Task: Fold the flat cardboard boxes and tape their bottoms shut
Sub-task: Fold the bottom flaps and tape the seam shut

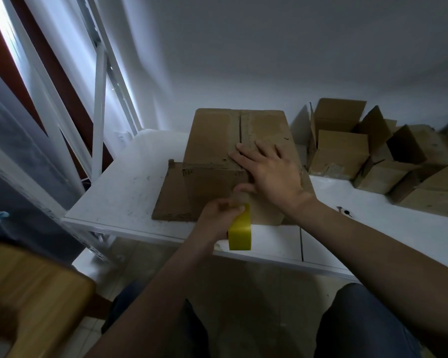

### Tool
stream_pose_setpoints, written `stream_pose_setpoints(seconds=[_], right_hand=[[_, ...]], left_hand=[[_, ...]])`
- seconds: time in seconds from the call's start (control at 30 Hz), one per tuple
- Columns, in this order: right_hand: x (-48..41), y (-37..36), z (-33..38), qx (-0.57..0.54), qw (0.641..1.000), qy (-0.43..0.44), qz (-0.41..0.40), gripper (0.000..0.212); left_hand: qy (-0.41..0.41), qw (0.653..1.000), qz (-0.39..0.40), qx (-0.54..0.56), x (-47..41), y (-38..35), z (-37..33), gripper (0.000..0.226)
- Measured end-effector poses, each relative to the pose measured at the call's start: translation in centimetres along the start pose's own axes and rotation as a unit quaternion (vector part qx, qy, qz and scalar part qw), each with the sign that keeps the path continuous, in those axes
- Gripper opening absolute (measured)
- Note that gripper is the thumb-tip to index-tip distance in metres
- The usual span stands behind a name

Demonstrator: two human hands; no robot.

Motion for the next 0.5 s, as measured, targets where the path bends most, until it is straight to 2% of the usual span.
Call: stream_pose_setpoints(seconds=[0.1, 0.33, 0.5], right_hand=[[0.1, -0.4, 0.1, 0.015, 1.000, -0.001, -0.008, 0.089], [0.2, 0.0, 0.2, 0.001, 1.000, -0.011, -0.012, 0.086], [0.1, -0.1, 0.2, 0.016, 1.000, -0.011, -0.011, 0.088]], left_hand=[[-0.004, 1.000, -0.014, 0.000, -0.2, 0.5, -0.2, 0.021], [0.018, 0.999, -0.026, -0.004, -0.6, 0.1, 1.3, 0.017], [0.025, 0.999, -0.019, 0.018, -0.5, 0.2, 2.0, 0.025]])
Point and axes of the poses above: each hand's wrist, its own x-axis away from the middle knuckle, its own y-axis out of the back of the hand, z = x × y, the point moved 1 cm from there along -x, towards the middle knuckle, and after that the axes turned 14 degrees about x, right-handed, at the moved point
